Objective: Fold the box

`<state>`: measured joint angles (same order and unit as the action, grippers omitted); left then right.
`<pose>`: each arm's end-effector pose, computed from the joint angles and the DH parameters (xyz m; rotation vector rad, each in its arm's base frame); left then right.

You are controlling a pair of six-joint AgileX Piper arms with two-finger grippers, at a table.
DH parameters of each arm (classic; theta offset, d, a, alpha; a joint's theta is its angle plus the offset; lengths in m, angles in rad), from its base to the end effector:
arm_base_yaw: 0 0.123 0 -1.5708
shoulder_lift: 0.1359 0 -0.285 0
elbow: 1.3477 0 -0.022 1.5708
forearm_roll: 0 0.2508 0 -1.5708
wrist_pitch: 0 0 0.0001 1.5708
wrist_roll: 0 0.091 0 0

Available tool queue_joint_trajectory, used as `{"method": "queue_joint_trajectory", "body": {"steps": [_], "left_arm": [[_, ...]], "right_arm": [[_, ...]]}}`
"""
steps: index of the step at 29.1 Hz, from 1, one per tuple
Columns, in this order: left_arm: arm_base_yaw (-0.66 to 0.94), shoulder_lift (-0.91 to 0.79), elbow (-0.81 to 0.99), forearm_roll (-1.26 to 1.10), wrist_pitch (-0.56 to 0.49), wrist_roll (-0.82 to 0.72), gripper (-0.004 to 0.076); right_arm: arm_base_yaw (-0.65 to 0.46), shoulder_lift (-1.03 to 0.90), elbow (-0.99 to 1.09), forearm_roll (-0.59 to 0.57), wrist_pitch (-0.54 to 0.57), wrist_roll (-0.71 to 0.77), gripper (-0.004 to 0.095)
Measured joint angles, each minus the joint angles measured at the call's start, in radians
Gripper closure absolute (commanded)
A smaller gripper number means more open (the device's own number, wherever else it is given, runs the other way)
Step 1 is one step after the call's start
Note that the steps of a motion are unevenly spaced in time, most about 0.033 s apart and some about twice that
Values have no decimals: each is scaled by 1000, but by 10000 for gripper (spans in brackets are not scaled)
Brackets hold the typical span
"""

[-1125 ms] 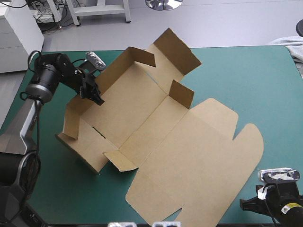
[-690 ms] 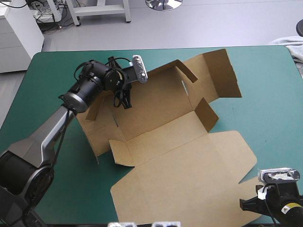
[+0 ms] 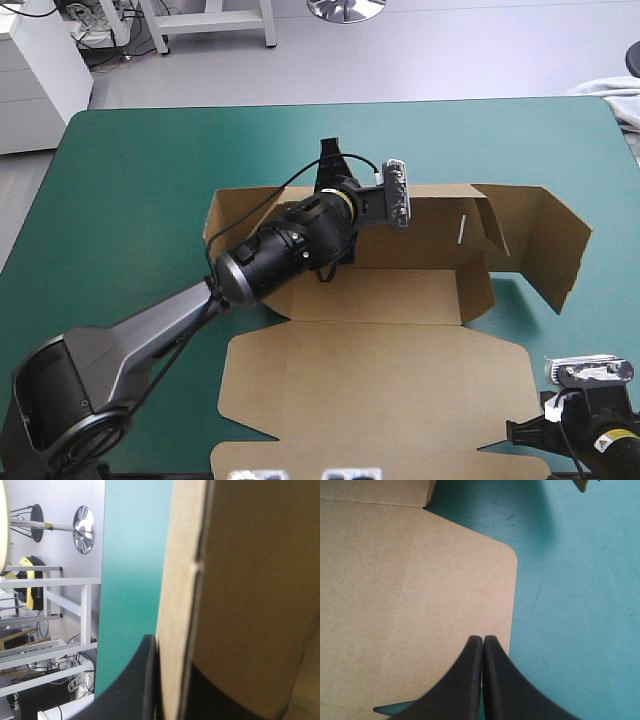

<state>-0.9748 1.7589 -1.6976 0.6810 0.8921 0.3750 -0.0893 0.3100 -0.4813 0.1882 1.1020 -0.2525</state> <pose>0.2611 -0.3054 0.3681 1.6068 1.5751 0.5204 0.0410 0.0116 0.2646 -0.1698 2.3872 0.0819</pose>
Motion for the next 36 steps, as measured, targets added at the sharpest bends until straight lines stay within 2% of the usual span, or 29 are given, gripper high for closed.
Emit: {"method": "queue_joint_trajectory", "body": {"steps": [5,19,27,36], "left_arm": [[-82,-1,15,164,2,-231,734],[-205,-5,297,614,26,-630,734],[-212,-6,327,678,45,-700,734],[-212,-6,328,680,46,-705,734]], "right_arm": [[0,0,-1,0,-5,11,921],[0,15,-188,3,11,105,921],[0,125,-316,10,-30,166,921],[0,445,-599,28,-108,159,921]]}}
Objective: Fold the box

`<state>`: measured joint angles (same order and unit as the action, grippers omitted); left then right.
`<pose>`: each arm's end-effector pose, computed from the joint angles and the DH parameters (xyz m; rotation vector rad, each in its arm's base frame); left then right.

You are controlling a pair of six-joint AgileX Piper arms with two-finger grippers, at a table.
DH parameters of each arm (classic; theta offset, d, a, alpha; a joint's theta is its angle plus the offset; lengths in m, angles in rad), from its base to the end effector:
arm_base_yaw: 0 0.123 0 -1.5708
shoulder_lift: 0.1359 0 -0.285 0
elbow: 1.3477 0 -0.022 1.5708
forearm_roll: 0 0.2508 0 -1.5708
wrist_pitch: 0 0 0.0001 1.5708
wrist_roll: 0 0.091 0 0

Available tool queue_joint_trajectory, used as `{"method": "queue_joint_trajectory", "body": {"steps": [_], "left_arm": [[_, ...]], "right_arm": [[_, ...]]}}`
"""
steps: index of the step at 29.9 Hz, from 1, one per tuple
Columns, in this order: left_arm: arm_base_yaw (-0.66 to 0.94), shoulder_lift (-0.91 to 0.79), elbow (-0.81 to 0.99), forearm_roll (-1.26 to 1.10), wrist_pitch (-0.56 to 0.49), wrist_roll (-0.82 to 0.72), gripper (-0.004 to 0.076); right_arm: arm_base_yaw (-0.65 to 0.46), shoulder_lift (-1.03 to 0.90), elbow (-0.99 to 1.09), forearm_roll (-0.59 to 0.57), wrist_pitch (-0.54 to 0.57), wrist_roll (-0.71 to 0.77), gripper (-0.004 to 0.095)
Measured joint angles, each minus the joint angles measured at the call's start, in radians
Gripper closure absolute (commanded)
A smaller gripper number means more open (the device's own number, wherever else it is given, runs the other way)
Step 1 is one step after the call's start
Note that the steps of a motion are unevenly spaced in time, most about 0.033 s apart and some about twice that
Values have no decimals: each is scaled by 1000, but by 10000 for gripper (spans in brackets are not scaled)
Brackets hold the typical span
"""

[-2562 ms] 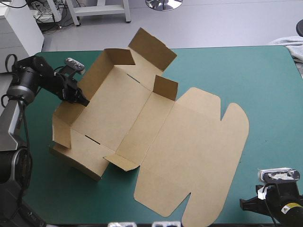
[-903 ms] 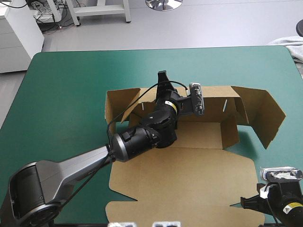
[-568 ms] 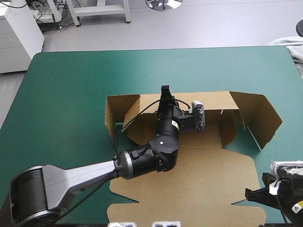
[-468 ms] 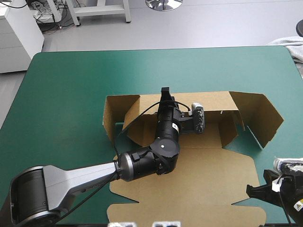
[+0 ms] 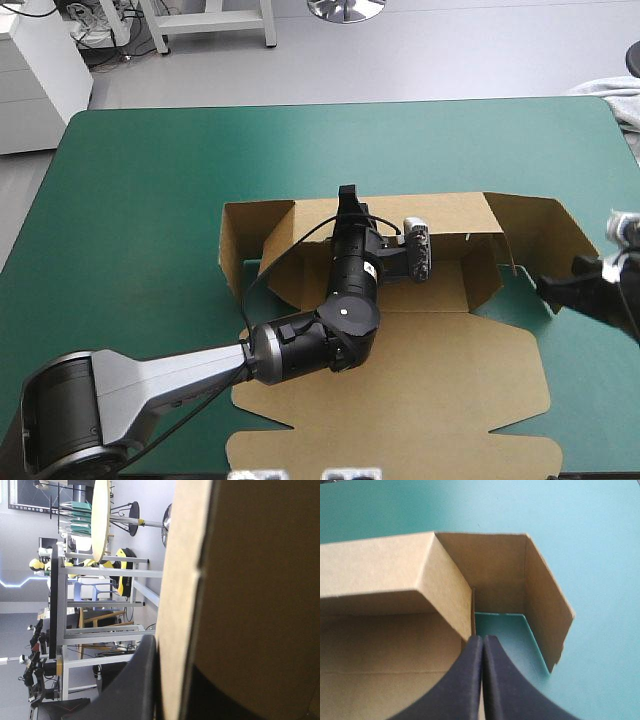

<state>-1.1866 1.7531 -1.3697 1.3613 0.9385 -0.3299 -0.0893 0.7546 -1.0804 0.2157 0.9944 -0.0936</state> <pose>0.2099 -0.3276 0.3112 1.4010 1.4141 0.7782 0.1179 0.0059 0.4169 0.0168 2.1349 0.1555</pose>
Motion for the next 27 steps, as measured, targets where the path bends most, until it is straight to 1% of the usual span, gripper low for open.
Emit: {"method": "queue_joint_trajectory", "body": {"steps": [10,16,21,24,27], "left_arm": [[-2,0,1,1,1,0,734],[-3,0,1,1,1,0,734],[-3,0,1,1,5,0,734],[-3,0,1,1,5,0,734],[-3,0,1,1,5,0,734]], "right_arm": [[0,424,-338,100,-14,-88,921],[1,650,-476,148,33,-114,921],[1,760,-517,153,60,-114,921],[1,791,-520,153,73,-118,921],[1,811,-520,155,109,-134,921]]}}
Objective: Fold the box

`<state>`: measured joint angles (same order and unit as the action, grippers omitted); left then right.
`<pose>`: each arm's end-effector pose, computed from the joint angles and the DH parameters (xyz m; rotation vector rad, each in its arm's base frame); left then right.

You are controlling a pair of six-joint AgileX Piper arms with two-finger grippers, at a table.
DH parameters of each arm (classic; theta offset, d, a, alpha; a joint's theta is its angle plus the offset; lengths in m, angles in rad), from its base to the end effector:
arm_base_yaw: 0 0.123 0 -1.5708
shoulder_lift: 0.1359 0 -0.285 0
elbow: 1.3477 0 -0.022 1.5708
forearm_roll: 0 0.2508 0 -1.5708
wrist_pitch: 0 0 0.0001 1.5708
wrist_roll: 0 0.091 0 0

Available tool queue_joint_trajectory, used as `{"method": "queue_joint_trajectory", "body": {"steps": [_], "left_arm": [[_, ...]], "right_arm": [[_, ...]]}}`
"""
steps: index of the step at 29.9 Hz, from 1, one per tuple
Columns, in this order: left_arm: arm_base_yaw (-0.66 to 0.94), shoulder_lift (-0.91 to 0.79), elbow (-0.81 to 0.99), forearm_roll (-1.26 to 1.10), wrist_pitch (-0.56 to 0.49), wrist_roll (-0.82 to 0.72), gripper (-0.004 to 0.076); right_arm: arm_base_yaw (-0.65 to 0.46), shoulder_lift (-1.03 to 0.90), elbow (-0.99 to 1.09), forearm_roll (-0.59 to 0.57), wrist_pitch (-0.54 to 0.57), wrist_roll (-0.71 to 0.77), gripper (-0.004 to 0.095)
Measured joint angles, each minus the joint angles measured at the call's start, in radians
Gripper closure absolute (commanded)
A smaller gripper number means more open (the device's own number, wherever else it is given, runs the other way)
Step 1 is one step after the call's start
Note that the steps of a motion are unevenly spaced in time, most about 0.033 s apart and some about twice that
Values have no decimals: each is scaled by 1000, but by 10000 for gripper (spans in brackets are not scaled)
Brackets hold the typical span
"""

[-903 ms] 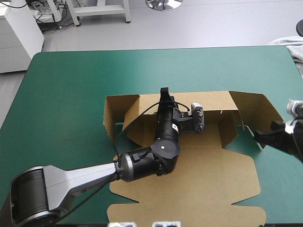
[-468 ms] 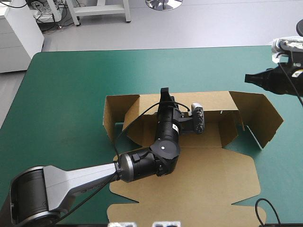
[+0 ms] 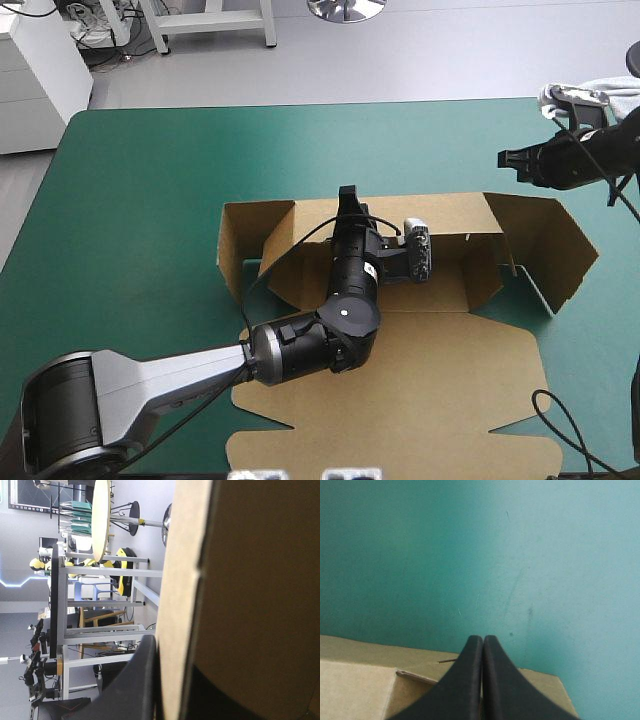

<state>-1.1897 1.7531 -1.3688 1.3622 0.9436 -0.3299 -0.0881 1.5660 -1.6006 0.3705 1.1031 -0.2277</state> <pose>0.2090 -0.3277 0.3111 1.4014 1.4136 0.7821 0.3347 0.0000 0.3876 -0.0897 2.4833 0.3546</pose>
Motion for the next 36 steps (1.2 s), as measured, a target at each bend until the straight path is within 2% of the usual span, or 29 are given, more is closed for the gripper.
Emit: {"method": "queue_joint_trajectory", "body": {"steps": [12,21,26,30,36], "left_arm": [[0,0,1,8,16,-95,734],[0,0,1,22,38,-141,734],[0,0,1,15,18,-99,734],[0,0,1,-5,1,-39,734],[0,3,1,-7,-1,-13,734]], "right_arm": [[0,17,0,-50,127,-18,921],[0,9,3,-24,136,-38,921],[0,-53,81,14,134,-90,921],[0,-123,197,21,85,-114,921],[0,-230,408,92,-71,-197,921]]}}
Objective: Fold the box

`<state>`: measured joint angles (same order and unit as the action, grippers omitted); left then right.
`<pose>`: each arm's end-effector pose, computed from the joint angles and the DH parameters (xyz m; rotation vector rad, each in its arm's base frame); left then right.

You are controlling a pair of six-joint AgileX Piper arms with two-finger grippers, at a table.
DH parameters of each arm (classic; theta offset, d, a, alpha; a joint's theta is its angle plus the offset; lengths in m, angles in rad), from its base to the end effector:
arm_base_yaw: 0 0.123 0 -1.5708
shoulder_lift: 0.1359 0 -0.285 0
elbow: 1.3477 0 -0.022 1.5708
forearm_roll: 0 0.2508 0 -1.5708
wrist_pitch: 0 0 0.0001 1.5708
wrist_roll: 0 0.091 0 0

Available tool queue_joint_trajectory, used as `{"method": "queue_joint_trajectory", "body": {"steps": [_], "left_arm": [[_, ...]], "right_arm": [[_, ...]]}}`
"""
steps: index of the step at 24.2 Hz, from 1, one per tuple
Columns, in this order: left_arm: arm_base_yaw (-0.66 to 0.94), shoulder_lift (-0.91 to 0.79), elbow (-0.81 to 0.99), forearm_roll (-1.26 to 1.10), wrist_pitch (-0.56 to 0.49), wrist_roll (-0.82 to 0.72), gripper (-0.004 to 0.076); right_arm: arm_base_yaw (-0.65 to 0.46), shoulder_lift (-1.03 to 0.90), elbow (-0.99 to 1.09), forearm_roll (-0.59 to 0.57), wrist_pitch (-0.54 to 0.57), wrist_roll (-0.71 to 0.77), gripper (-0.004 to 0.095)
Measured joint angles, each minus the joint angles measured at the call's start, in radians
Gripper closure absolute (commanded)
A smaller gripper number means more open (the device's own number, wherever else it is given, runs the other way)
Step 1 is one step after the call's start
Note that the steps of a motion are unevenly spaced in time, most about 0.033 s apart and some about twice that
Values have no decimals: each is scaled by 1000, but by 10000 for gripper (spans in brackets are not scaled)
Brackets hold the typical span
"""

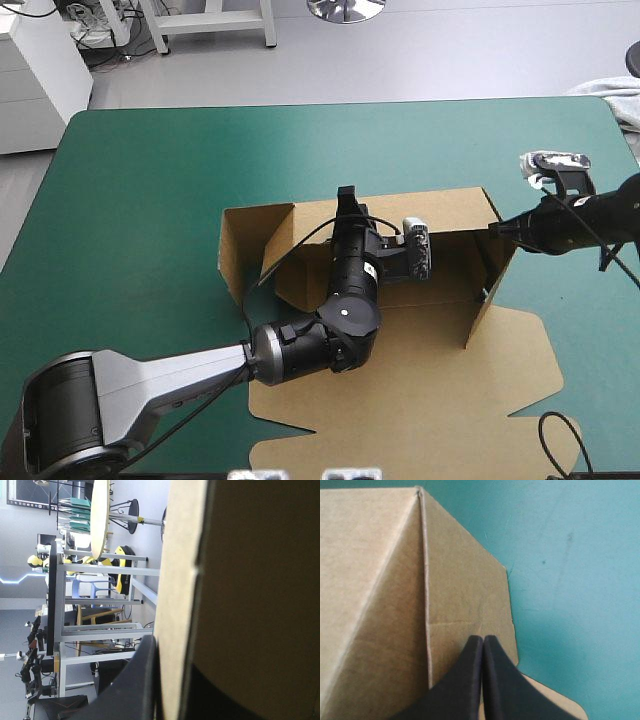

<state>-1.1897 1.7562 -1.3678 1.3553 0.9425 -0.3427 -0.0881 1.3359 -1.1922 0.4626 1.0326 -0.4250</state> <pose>0.2090 -0.3282 0.3091 1.3957 1.4279 0.7707 0.2680 0.0114 0.3419 -0.2474 2.5286 0.4104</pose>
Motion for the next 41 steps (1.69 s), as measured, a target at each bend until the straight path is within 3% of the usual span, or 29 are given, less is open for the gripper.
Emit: {"method": "queue_joint_trajectory", "body": {"steps": [6,18,19,21,22,24,28,31,36,41], "left_arm": [[0,29,-6,6,9,7,734],[0,82,-17,49,44,10,734],[0,83,-17,50,43,10,734],[1,83,-17,51,43,10,734],[1,83,-17,51,44,10,734],[1,83,-17,51,47,6,734],[1,83,-17,50,53,-2,734],[2,85,-18,51,53,-4,734],[2,85,-18,52,53,-4,734],[3,85,-18,52,53,-4,734]], "right_arm": [[0,-86,154,121,-156,-114,921],[0,-181,281,158,-261,-282,903],[0,-181,283,159,-263,-319,876],[0,-181,286,159,-267,-410,688],[0,-181,286,158,-268,-422,518],[0,-181,286,145,-268,-471,386],[-1,-181,286,136,-249,-607,381],[1,-181,287,147,-187,-630,382],[1,-172,288,157,-214,-634,382],[1,-92,288,259,-212,-686,387]]}}
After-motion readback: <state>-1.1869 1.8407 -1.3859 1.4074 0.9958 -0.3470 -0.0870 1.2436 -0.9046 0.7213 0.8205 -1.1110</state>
